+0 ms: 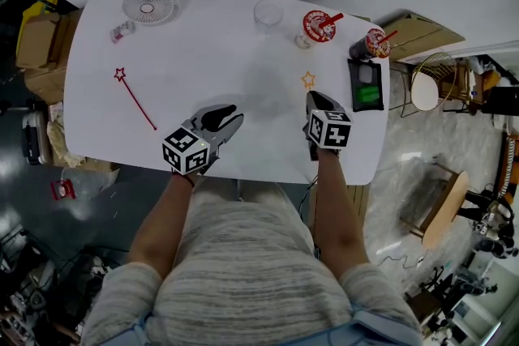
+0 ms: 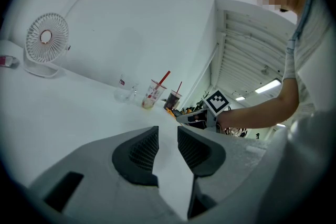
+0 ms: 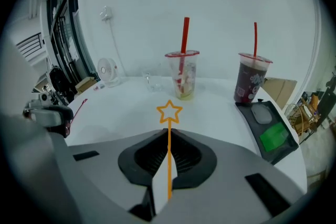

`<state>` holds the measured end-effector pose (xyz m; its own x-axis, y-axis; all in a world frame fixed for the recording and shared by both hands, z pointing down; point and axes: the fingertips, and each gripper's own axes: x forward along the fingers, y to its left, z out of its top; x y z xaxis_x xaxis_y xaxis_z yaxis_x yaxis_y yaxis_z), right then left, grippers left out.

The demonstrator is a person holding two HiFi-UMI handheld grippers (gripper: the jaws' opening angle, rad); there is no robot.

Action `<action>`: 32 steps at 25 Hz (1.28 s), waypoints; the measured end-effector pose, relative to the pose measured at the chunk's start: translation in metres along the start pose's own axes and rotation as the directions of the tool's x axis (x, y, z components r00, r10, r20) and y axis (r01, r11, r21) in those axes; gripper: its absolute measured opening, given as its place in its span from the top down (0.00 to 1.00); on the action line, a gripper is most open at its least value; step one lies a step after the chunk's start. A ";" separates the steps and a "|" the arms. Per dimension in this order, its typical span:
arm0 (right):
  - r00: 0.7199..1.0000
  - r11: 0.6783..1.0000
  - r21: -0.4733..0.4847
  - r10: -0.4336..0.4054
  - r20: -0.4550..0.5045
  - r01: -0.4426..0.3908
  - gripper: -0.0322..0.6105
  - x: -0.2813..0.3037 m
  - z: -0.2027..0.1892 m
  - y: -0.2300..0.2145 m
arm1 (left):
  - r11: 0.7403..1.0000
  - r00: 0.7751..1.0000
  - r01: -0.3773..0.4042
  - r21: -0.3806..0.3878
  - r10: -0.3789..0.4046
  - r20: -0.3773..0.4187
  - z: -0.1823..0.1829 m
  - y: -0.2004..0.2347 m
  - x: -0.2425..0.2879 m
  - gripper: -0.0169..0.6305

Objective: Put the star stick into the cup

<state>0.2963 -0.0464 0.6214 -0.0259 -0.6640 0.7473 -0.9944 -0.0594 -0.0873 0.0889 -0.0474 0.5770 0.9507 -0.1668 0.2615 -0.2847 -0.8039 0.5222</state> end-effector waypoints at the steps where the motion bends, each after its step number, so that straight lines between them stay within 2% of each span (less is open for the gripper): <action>1: 1.000 1.000 0.001 0.009 0.020 -0.009 0.92 -0.001 0.009 0.003 | 1.000 1.000 -0.001 0.000 0.001 0.001 0.001 0.000 0.000 0.79; 9: 0.978 0.996 -0.001 0.091 0.187 -0.093 0.92 -0.014 0.084 0.032 | 1.000 1.000 -0.013 0.001 0.013 0.021 0.012 0.005 -0.007 0.79; 16: 0.950 0.989 -0.014 0.145 0.276 -0.147 0.92 -0.015 0.132 0.051 | 1.000 0.999 -0.022 -0.001 0.022 0.034 0.021 0.010 -0.013 0.79; 22: 0.896 0.971 0.033 0.205 0.394 -0.237 0.92 -0.019 0.167 0.065 | 1.000 0.999 -0.026 0.002 0.026 0.043 0.025 0.014 -0.020 0.79; 26: 0.848 0.955 0.054 0.231 0.476 -0.290 0.92 -0.022 0.195 0.071 | 1.000 0.998 -0.028 0.002 0.028 0.049 0.029 0.017 -0.026 0.79; 32: 0.786 0.941 0.049 0.250 0.565 -0.334 0.92 -0.025 0.232 0.078 | 1.000 0.998 -0.029 0.003 0.029 0.059 0.036 0.022 -0.034 0.79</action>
<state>0.2430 -0.2073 0.4428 -0.2107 -0.9582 0.1938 -0.9224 0.1292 -0.3641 0.0549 -0.0797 0.5502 0.9478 -0.2231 0.2280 -0.3116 -0.8006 0.5118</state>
